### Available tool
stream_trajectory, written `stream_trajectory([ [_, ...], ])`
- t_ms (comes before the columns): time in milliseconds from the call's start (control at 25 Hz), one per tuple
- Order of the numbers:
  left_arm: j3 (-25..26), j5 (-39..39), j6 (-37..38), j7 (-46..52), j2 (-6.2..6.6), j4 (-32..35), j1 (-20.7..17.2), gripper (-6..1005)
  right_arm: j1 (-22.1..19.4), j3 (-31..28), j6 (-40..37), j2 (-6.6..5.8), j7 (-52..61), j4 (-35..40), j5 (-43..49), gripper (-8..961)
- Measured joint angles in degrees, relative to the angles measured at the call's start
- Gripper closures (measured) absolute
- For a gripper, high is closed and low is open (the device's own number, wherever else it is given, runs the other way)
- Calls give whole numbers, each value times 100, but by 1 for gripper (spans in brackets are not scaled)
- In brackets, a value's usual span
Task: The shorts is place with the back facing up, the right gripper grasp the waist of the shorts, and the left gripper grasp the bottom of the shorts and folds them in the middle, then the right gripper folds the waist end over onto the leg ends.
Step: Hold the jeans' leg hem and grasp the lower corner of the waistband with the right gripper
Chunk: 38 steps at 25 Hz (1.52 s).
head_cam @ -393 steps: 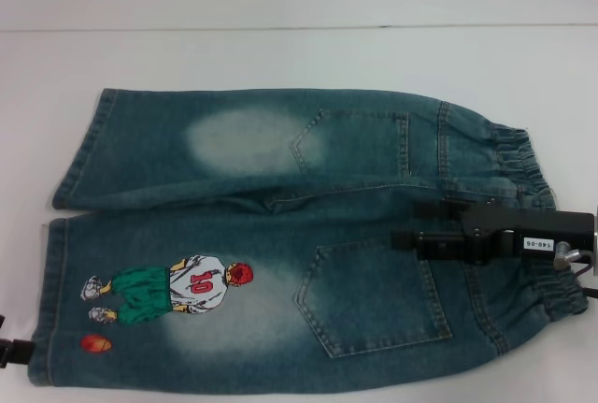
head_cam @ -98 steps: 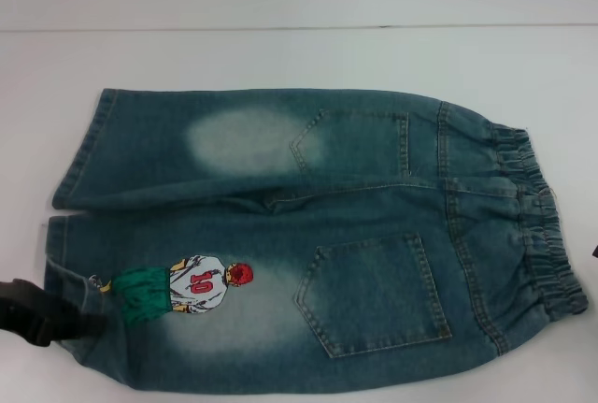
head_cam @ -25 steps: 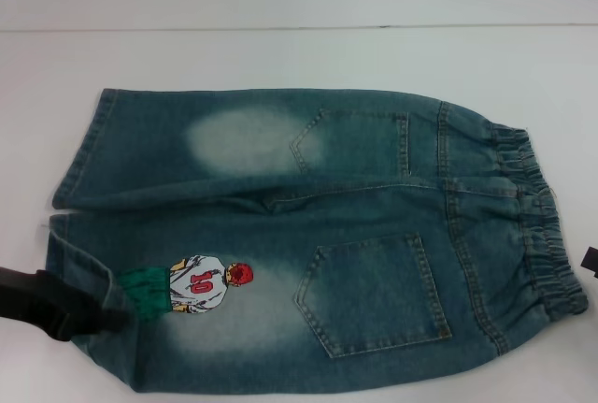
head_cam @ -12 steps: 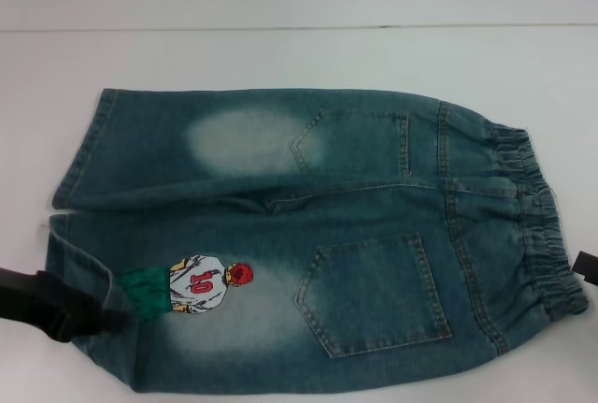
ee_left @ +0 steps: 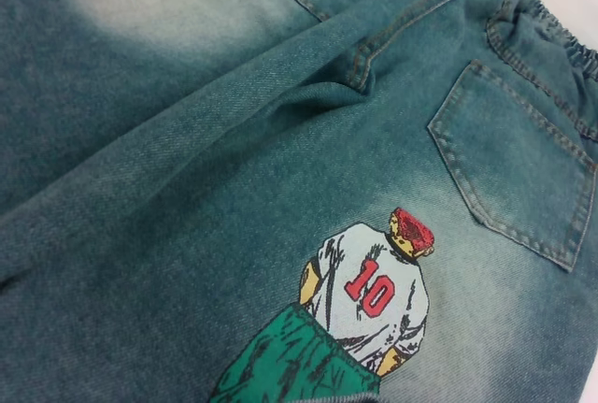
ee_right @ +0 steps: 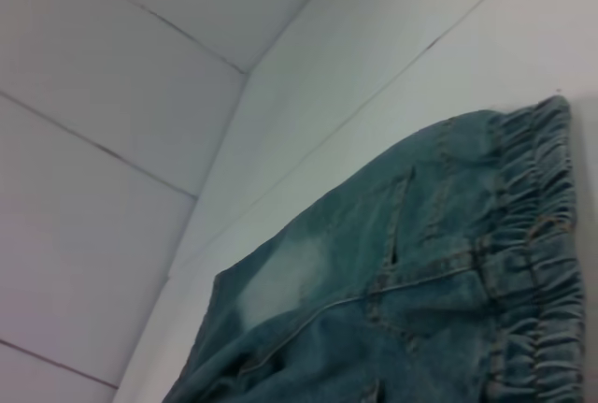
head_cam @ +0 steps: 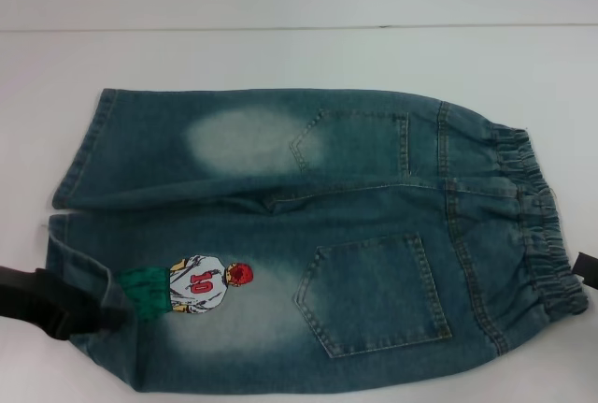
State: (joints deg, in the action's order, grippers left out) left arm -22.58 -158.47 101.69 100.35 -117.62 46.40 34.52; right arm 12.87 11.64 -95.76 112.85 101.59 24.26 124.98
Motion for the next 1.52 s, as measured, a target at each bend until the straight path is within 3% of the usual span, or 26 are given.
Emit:
stream_trajectory([
  [1520,18,0,-54,-51,21,-68,12,944,201,113,441,18,218,-9,71,38],
])
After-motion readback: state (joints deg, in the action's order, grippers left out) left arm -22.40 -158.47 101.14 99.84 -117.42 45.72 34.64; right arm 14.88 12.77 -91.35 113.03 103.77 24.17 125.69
